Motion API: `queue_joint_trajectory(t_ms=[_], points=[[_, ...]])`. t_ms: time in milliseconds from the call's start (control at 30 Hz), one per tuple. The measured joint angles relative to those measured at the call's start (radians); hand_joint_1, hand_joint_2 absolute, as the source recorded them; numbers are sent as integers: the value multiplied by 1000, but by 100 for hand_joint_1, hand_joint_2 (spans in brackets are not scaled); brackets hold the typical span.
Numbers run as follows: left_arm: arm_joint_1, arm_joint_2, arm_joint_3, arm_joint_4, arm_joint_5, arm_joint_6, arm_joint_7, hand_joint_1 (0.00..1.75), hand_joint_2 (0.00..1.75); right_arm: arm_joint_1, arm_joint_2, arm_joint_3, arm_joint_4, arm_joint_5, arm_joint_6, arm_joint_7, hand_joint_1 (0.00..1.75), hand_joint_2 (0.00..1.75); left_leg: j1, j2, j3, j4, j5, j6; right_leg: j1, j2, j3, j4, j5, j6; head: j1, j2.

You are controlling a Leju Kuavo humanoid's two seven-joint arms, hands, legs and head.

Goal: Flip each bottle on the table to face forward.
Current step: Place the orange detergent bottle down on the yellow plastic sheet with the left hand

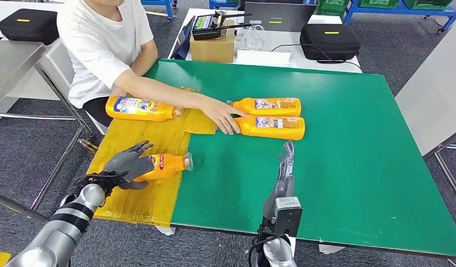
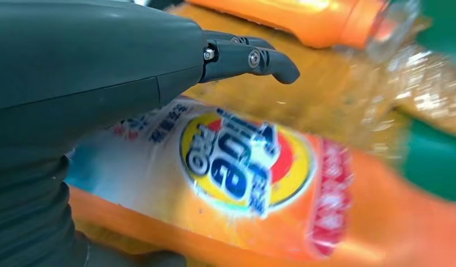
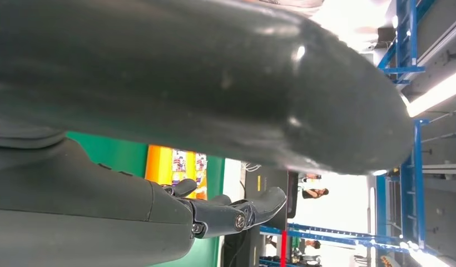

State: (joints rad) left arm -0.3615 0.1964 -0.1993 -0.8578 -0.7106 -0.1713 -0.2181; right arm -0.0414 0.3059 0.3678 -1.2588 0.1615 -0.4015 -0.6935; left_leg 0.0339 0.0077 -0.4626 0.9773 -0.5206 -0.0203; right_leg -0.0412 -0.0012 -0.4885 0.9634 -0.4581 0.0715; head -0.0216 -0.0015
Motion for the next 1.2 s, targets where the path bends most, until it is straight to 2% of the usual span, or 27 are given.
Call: queue_joint_trajectory(t_ms=[133, 267, 400, 533, 633, 767, 867, 1100, 1200], points=[[118, -6, 17, -180, 160, -37, -61, 0, 175, 2, -1, 2, 2, 14, -34, -4, 0, 0, 0, 1, 1, 0, 0, 0, 0, 0, -1, 0, 0, 0, 0, 0], [243, -46, 11, -396, 304, -57, -109, 0, 175, 3, -2, 4, 5, 45, -43, -5, 0, 0, -1, 1, -4, 1, 0, 0, 0, 0, -7, 0, 0, 0, 0, 0], [298, -106, -17, -562, 393, -24, -128, 0, 175, 3, -4, 12, 5, 118, -63, 3, 0, 175, -1, 1, -9, 1, 0, 0, 0, 0, -11, -1, 0, 0, 0, 0], [307, -159, -36, -673, 448, 57, -177, 0, 175, 2, -17, 29, 5, 282, -171, 29, 0, 175, 0, 0, -12, 1, 0, 0, 0, 0, -14, -1, 0, 0, 0, 0], [310, -198, -38, -732, 476, 122, -196, 0, 175, -2, -43, 40, 5, 485, -225, 140, 0, 175, 0, 0, -13, 1, 0, 0, 1, 0, -15, 0, 0, 0, 0, 0], [324, -230, -30, -789, 525, 143, -204, 0, 175, -4, -88, 55, 5, 722, -200, 306, 0, 175, 0, 0, -13, 1, 0, 0, 0, 0, -15, 0, 0, 0, 0, 0], [337, -243, -16, -817, 526, 147, -210, 0, 175, -5, -121, 64, 1, 843, -167, 394, 0, 175, 0, 0, -13, 1, 0, 0, 0, 0, -15, -1, 0, 0, 0, 0], [355, -264, 13, -854, 489, 155, -231, 0, 175, -5, -187, 91, -35, 977, -74, 500, 0, 175, 0, 0, -14, 1, 0, 0, 1, 0, -16, -1, 0, 0, 0, 0], [358, -272, 21, -860, 487, 155, -233, 0, 175, -5, -214, 102, -51, 1040, -65, 538, 0, 175, 0, 0, -14, 1, 0, 0, 0, 0, -16, -1, 0, 0, 0, 0]])
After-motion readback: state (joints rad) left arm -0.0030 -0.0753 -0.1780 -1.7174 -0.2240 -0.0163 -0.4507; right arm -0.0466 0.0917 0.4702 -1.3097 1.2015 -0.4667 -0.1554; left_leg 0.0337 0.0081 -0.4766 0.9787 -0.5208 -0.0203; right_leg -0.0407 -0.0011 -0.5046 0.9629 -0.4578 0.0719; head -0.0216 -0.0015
